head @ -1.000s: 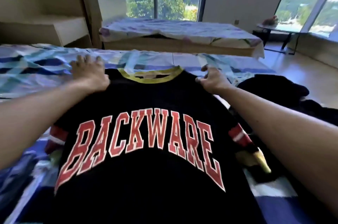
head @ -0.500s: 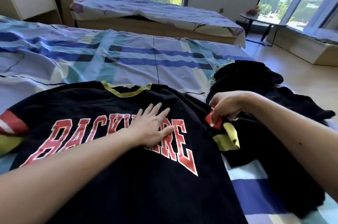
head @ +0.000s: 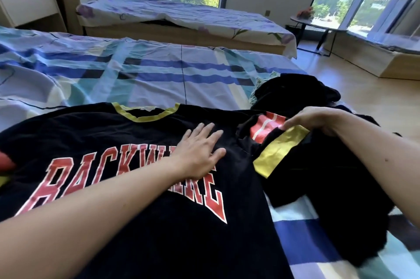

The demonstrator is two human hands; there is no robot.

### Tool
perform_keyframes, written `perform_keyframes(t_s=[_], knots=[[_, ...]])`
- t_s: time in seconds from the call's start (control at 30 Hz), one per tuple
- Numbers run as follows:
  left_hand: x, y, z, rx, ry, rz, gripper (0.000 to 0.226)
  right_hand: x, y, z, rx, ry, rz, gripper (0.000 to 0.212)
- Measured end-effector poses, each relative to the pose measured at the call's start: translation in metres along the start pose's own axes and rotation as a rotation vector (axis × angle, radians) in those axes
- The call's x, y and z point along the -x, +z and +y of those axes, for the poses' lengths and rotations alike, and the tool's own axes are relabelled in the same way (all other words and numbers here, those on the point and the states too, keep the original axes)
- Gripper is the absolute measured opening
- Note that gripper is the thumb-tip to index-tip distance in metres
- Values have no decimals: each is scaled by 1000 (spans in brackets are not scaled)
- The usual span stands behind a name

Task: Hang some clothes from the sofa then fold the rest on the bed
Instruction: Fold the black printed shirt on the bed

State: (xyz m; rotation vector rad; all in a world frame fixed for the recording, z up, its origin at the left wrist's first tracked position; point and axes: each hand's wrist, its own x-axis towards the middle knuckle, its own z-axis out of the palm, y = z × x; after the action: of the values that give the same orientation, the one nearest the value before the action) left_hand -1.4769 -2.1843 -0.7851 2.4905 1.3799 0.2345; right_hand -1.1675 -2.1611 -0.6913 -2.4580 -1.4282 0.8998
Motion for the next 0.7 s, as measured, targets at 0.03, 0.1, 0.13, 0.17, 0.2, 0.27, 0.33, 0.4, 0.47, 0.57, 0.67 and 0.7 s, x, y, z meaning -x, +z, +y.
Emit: perform_keyframes(t_s=[0.03, 0.1, 0.13, 0.17, 0.2, 0.27, 0.33, 0.4, 0.47, 0.57, 0.67, 0.7], knots=[[-4, 3, 8, 21, 18, -1, 65, 1, -4, 6, -5, 22, -85, 79], [-12, 11, 21, 52, 33, -16, 67, -7, -14, 15, -72, 55, -159, 88], [-15, 16, 26, 59, 35, -25, 69, -8, -18, 17, -139, 49, -135, 72], [-18, 21, 30, 58, 34, -37, 71, -7, -20, 17, -219, 31, -71, 49], [-19, 26, 33, 46, 32, -54, 73, -3, -22, 13, -341, 7, 19, 29], [-19, 37, 36, -1, 30, -95, 76, -8, -21, 10, -621, -26, 216, 15], [-17, 46, 37, -57, 29, -114, 78, -17, -14, 12, -829, -35, 338, 11], [-16, 52, 36, -100, 28, -104, 80, -13, -1, 12, -830, -65, 256, 31], [-15, 54, 37, -118, 25, -83, 82, -11, 10, 17, -583, -28, 113, 83], [-14, 57, 38, -132, 36, -54, 86, -9, 15, 18, -471, -63, 184, 88], [-15, 58, 37, -136, 49, -82, 86, -4, 5, 9, -527, -148, 354, 99], [-17, 57, 37, -135, 47, -94, 85, -1, 1, 4, -486, -182, 398, 99]])
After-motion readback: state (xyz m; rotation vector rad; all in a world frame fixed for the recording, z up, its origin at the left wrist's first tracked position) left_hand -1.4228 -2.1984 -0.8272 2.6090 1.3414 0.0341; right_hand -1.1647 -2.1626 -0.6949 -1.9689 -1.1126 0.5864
